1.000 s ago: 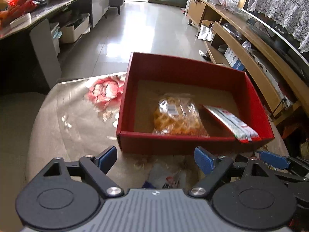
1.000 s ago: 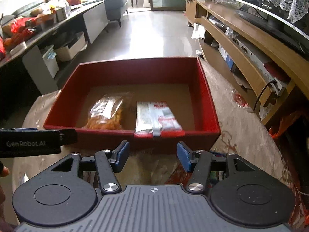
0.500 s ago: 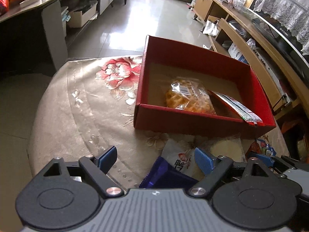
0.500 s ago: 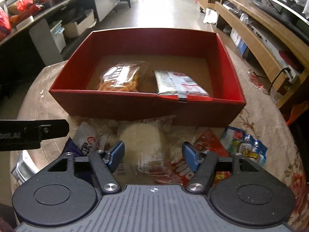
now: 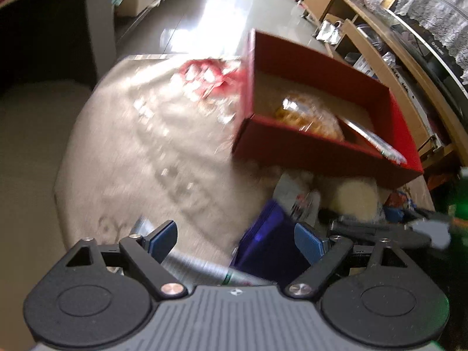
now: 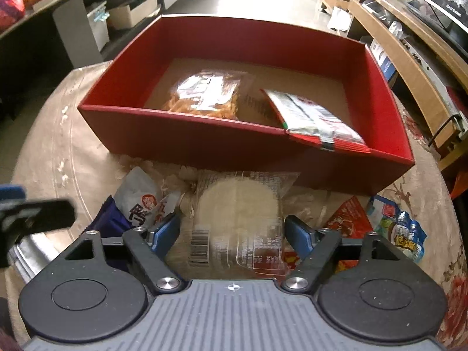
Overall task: Organize snacks
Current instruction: 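Move both tools back to the snacks on the table, then grasp the silver-green bar with left tool while right tool grasps the round wrapped cake, then carry the silver-green bar and round cake over the red box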
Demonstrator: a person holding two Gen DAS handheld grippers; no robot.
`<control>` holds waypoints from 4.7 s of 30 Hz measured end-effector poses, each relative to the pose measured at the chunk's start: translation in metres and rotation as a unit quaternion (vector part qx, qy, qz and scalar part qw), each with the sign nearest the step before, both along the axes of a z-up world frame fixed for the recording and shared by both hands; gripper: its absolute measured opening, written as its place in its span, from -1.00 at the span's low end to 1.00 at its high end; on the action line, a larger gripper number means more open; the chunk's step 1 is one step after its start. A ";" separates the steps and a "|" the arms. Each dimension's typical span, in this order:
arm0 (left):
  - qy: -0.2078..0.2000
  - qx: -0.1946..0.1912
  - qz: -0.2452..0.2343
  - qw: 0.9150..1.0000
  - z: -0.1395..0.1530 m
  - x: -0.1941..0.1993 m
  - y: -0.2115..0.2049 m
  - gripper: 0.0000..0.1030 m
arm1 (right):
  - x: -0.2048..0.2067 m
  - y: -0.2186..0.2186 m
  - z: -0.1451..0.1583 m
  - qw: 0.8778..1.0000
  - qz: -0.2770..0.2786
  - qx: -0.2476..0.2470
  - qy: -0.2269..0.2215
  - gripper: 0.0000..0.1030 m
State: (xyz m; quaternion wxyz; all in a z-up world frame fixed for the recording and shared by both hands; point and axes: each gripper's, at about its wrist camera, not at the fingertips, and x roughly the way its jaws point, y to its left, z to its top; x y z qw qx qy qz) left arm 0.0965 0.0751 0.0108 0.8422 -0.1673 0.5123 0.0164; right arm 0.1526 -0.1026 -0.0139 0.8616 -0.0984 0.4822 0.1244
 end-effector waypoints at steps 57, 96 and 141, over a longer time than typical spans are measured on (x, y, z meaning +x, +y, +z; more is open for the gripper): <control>0.027 0.037 0.023 0.999 -0.034 -0.039 -0.002 0.18 | -0.071 -0.017 -0.009 0.999 0.015 -0.020 0.023 0.28; 0.014 0.092 -0.020 0.995 -0.035 -0.074 -0.030 -0.10 | -0.101 -0.027 -0.009 0.999 0.023 -0.023 0.025 0.27; 0.003 0.093 -0.072 0.993 -0.023 -0.088 -0.057 -0.19 | -0.133 -0.029 -0.002 0.999 0.028 -0.018 0.013 0.26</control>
